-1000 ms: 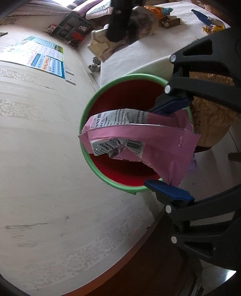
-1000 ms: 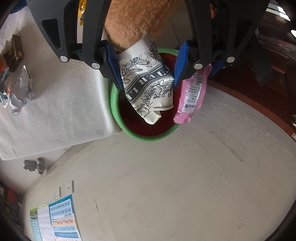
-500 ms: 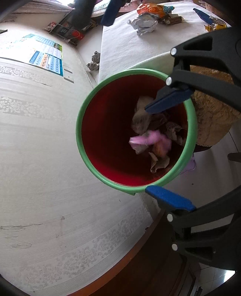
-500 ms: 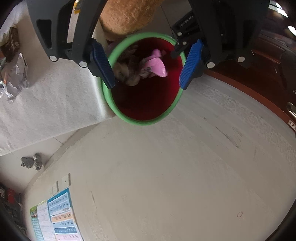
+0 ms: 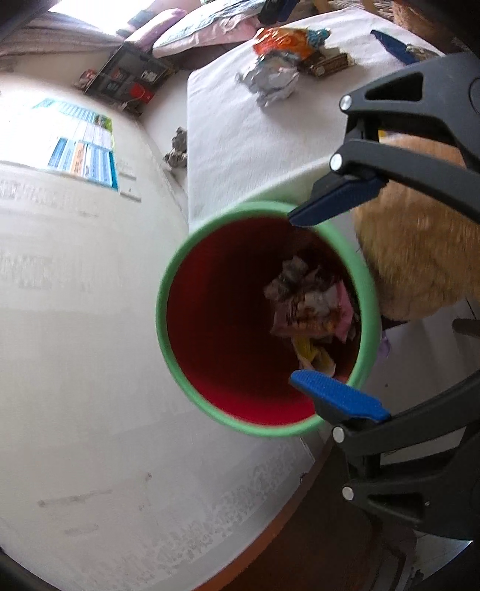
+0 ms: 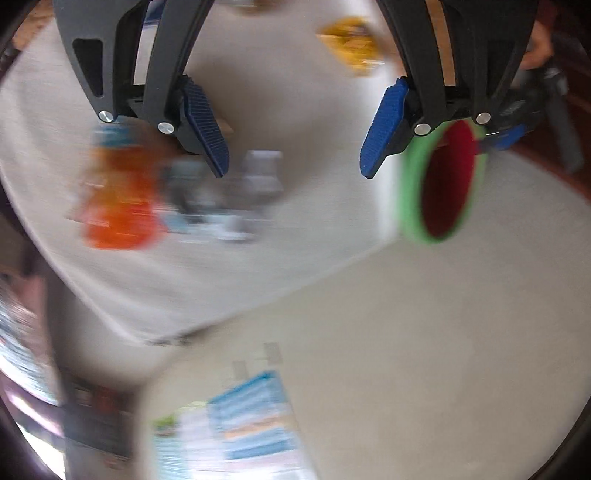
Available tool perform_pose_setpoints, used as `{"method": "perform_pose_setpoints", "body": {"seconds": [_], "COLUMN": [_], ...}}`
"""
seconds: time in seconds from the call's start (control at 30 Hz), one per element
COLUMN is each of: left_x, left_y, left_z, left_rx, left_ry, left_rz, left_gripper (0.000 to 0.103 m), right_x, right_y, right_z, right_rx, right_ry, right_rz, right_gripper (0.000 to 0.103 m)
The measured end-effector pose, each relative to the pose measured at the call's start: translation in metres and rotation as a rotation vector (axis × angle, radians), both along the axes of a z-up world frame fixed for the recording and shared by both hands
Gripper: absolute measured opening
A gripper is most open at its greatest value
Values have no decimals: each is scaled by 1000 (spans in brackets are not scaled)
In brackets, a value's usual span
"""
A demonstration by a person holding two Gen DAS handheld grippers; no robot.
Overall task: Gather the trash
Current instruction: 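Grasp the silver-blue wrapper with the left tool while the right tool grasps the orange snack bag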
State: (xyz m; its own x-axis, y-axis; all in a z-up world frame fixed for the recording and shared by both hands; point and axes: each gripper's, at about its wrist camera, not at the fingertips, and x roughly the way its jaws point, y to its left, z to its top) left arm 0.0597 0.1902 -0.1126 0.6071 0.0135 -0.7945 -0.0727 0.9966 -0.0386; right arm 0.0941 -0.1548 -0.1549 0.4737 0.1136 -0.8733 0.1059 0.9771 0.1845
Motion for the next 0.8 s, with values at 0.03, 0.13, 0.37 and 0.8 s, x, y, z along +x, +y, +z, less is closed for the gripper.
{"method": "perform_pose_setpoints", "body": {"seconds": [0.03,0.13,0.37,0.8], "left_x": [0,-2,2,52], "left_y": [-10,-39,-104,-220], "left_z": [0,2,4,-31], "left_rx": [7,26,15,-8], "left_ry": [1,4,-7,55], "left_rz": [-19,-76,-198,-384], "left_gripper": [77,77,77,77], "right_x": [-1,1,5,-7], "right_y": [-20,-63,-95,-87], "right_z": [-4,-20,-53,-44], "right_rx": [-32,-61,73,184], "right_ry": [10,55,101,70], "right_rz": [-37,-103,-138,-93], "right_gripper": [71,71,71,41]}}
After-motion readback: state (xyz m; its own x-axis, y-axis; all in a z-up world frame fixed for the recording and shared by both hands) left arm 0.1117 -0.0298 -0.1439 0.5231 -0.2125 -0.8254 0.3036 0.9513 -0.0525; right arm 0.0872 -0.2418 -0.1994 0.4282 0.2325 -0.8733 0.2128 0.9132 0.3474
